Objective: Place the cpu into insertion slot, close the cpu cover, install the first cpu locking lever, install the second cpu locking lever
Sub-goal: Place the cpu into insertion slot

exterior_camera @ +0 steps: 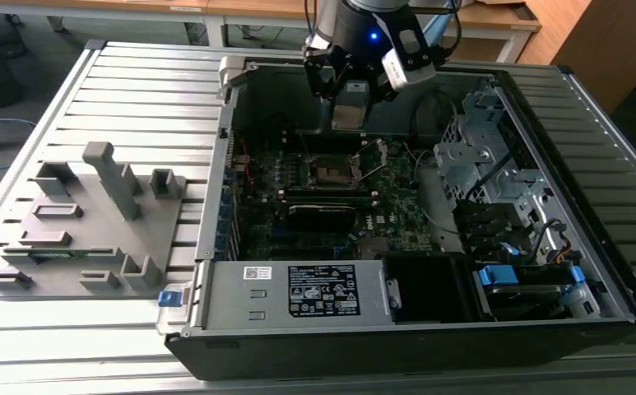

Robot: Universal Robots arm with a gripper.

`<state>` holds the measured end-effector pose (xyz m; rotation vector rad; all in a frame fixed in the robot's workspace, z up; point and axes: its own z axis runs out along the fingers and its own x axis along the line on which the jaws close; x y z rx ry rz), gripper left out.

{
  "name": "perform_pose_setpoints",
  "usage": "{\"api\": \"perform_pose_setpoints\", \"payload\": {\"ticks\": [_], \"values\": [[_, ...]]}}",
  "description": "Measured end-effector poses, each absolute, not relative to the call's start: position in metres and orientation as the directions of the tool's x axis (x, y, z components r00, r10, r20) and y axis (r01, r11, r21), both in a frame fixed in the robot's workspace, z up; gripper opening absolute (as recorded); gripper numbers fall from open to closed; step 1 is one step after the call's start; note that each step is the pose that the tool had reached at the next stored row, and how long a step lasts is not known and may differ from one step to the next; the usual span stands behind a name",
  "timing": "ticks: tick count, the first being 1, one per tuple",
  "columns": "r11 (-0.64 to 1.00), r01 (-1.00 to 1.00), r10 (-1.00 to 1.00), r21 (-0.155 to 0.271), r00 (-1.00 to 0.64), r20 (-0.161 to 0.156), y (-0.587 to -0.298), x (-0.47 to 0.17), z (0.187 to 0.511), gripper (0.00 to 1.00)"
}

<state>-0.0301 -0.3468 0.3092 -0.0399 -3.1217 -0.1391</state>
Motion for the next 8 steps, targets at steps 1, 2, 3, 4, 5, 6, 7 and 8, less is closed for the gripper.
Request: {"api": "perform_pose_setpoints", "payload": {"ticks": [1,2,3,4,5,6,7,8], "values": [[0.996,0.026,0.025,0.089,-1.0,0.018,-0.3468,-0.0301,0.3091,0.54],[0.996,0.026,0.025,0.089,-1.0,0.017,-0.3468,-0.0301,0.3088,0.54],[0.996,0.026,0.025,0.089,-1.0,0.016,-0.3468,-0.0302,0.3083,0.54],[0.996,0.026,0.025,0.089,-1.0,0.016,-0.3468,-0.0304,0.308,0.54],[0.996,0.026,0.025,0.089,-1.0,0.014,-0.3468,-0.0305,0.3076,0.54],[0.996,0.025,0.024,0.089,-1.0,0.013,-0.3468,-0.0306,0.3071,0.54],[0.996,0.025,0.024,0.089,-1.0,0.013,-0.3468,-0.0307,0.3067,0.54],[0.996,0.025,0.024,0.089,-1.0,0.012,-0.3468,-0.0308,0.3061,0.54]]}}
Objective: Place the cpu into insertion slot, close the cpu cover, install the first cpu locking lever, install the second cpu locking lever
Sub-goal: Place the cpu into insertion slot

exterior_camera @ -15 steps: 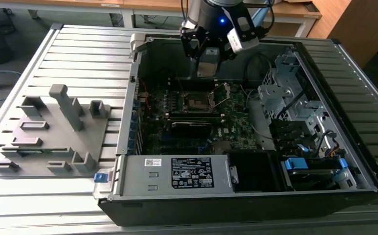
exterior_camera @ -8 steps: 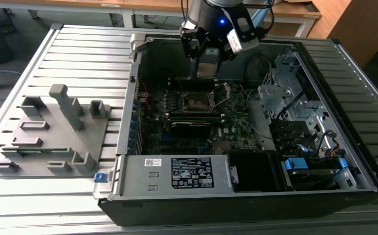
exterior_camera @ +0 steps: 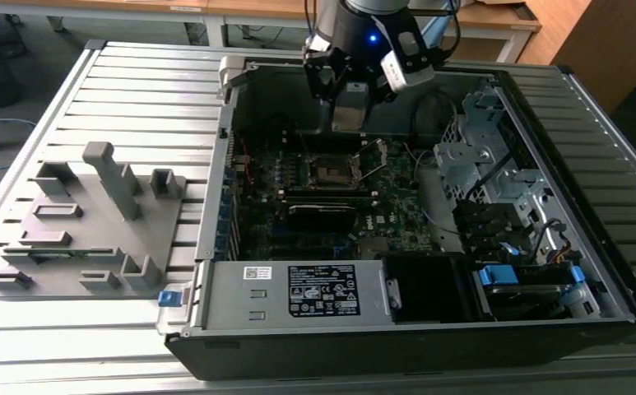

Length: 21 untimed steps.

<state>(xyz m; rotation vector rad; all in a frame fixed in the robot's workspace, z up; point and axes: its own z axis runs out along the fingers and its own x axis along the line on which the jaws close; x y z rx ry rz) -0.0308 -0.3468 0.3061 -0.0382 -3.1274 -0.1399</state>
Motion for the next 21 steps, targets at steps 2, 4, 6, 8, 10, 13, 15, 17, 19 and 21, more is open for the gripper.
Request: {"api": "perform_pose_setpoints", "payload": {"ticks": [2,4,6,8,10,13,15,17,19,21], "values": [[0.996,0.024,0.024,0.089,-1.0,0.01,-0.3468,-0.031,0.305,0.54],[0.996,0.024,0.023,0.089,-1.0,0.009,-0.3468,-0.0312,0.3041,0.54],[0.996,0.024,0.023,0.089,-1.0,0.009,-0.3468,-0.0313,0.3037,0.54],[0.996,0.024,0.023,0.089,-1.0,0.009,-0.3468,-0.0314,0.3036,0.54],[0.996,0.024,0.023,0.089,-1.0,0.009,-0.3468,-0.0313,0.3033,0.54],[0.996,0.024,0.023,0.089,-1.0,0.009,-0.3468,-0.0313,0.3016,0.54],[0.996,0.024,0.023,0.089,-1.0,0.009,-0.3468,-0.0314,0.3003,0.54],[0.996,0.024,0.023,0.089,-1.0,0.009,-0.3468,-0.0313,0.2993,0.54],[0.996,0.024,0.023,0.089,-1.0,0.009,-0.3468,-0.0313,0.2993,0.54],[0.996,0.024,0.023,0.089,-1.0,0.009,-0.3468,-0.0313,0.2992,0.54]]}}
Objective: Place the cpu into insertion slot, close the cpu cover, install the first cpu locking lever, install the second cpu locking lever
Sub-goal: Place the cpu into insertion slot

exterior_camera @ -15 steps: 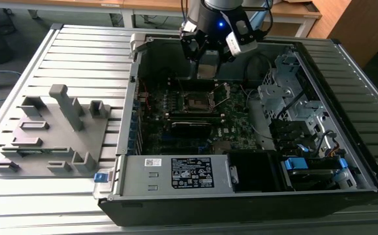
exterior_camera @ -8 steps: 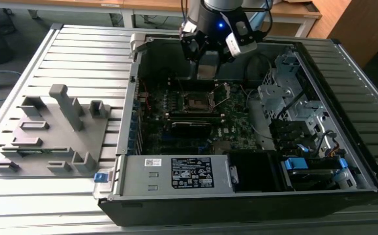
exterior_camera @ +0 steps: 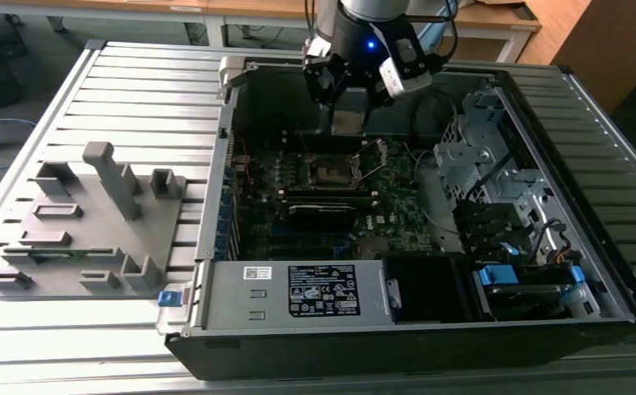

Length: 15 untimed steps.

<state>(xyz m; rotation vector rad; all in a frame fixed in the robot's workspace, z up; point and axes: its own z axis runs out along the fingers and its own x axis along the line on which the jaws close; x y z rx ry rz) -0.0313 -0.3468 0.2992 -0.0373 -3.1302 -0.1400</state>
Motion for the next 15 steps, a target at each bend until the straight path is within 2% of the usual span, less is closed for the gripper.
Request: {"api": "perform_pose_setpoints", "payload": {"ticks": [15], "values": [[0.996,0.024,0.023,0.089,-1.0,0.009,-0.3468,-0.0313,0.2948,0.54]]}}
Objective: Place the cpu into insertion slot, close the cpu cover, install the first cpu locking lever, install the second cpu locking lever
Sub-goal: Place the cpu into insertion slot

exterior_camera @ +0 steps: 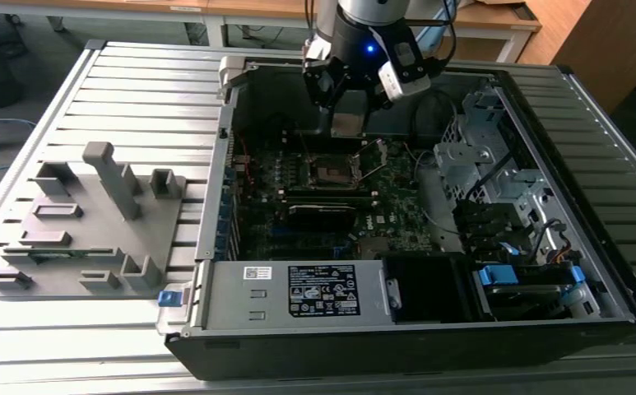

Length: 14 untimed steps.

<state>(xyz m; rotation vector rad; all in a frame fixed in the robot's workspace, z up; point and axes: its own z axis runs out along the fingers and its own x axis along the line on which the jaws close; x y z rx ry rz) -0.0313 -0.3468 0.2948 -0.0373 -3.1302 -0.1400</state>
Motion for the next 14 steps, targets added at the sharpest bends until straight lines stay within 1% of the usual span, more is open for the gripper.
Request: {"api": "perform_pose_setpoints", "payload": {"ticks": [14], "values": [[0.996,0.024,0.023,0.089,-1.0,0.009,-0.3468,-0.0314,0.2921,0.54]]}}
